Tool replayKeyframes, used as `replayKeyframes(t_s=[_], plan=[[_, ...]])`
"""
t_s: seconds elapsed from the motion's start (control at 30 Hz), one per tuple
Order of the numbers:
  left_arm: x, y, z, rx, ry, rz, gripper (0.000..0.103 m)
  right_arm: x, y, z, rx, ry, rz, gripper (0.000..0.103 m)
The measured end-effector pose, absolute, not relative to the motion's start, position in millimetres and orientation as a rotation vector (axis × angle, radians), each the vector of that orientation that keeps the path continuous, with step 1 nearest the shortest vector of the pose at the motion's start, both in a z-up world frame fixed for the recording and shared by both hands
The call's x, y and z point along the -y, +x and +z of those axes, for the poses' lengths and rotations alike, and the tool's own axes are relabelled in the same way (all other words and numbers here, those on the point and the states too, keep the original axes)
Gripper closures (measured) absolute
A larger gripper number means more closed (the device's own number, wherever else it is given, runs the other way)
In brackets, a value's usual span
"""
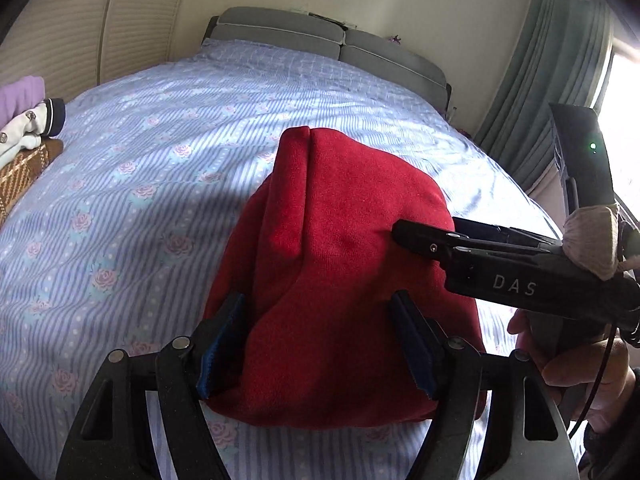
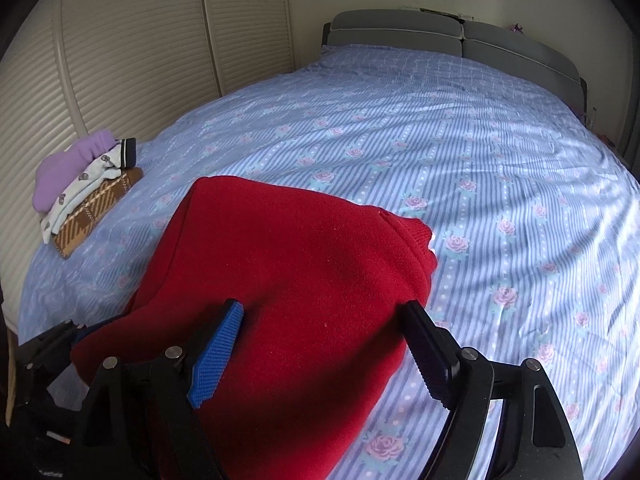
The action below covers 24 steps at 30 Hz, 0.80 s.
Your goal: Fold small clothes
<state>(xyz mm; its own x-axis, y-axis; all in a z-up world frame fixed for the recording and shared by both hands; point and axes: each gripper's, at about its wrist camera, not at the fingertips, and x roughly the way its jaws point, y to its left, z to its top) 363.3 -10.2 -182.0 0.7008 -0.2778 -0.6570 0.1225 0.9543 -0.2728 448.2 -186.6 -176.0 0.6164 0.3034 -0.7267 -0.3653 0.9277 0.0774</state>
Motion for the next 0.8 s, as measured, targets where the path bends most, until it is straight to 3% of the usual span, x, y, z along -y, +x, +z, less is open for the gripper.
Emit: replayKeyframes(t_s=[0.27,0.4,0.5,0.8], plan=[[8.9,349.9,-152.1,-0.744,-0.213,-0.223,0.029,191.9,436.3,-158.6,-0.796,-0.058,0.331,0.018],[4.9,338.2,-135.3,-0.728,-0.203,-0.198,0.010,209.8,416.8,-148.9,-0.782,0.019,0.310,0.014],[-1.7,336.5,-131.9,-0.734,-0.223,-0.181,0.002,227.2,401.5,-147.1,-0.781,0.112,0.308,0.008],[-23.9,355.6,-160.9,-0.873,-0.385,-0.185,0.001,267.3,404.7,-177.7,-0.890,0.496,0.379,0.005]])
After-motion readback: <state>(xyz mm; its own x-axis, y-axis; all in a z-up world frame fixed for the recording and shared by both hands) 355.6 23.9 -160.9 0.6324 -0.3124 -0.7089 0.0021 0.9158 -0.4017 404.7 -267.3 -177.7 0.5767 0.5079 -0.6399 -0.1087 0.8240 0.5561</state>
